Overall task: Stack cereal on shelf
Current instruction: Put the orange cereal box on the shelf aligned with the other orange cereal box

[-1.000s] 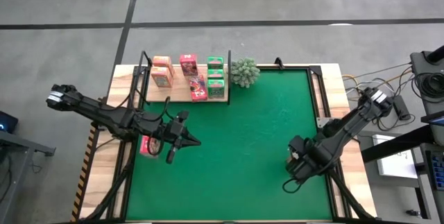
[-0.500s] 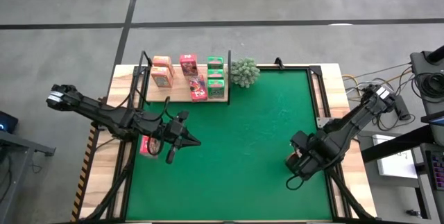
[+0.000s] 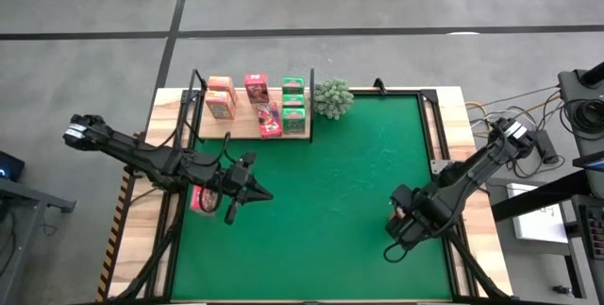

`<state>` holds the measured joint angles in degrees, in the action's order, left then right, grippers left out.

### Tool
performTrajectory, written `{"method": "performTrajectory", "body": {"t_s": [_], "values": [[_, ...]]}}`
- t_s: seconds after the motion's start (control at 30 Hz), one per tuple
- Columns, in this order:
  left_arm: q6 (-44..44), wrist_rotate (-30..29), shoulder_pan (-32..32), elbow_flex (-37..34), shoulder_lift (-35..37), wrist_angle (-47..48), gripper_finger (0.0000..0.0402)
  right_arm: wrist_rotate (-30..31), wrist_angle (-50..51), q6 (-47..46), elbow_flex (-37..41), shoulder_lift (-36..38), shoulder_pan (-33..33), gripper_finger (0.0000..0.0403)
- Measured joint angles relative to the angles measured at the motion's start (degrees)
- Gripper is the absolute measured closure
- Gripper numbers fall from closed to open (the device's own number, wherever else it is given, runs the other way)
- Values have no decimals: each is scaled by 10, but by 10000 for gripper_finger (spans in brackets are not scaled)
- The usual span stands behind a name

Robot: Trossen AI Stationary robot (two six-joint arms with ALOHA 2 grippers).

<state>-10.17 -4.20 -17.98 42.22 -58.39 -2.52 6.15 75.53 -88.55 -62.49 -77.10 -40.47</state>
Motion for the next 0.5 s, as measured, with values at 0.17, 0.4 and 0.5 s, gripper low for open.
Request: {"method": "performTrajectory", "body": {"t_s": [0.17, 0.4, 0.5], "values": [[0, 0, 0, 0, 0, -1, 402, -6, -1, -4, 8, 1, 0, 97], [0, -13, 0, 0, 0, 0, 402, -6, -19, -4, 3, 2, 0, 162], [0, -13, 0, 0, 0, 0, 402, -5, -33, -3, 3, 2, 0, 183]]}}
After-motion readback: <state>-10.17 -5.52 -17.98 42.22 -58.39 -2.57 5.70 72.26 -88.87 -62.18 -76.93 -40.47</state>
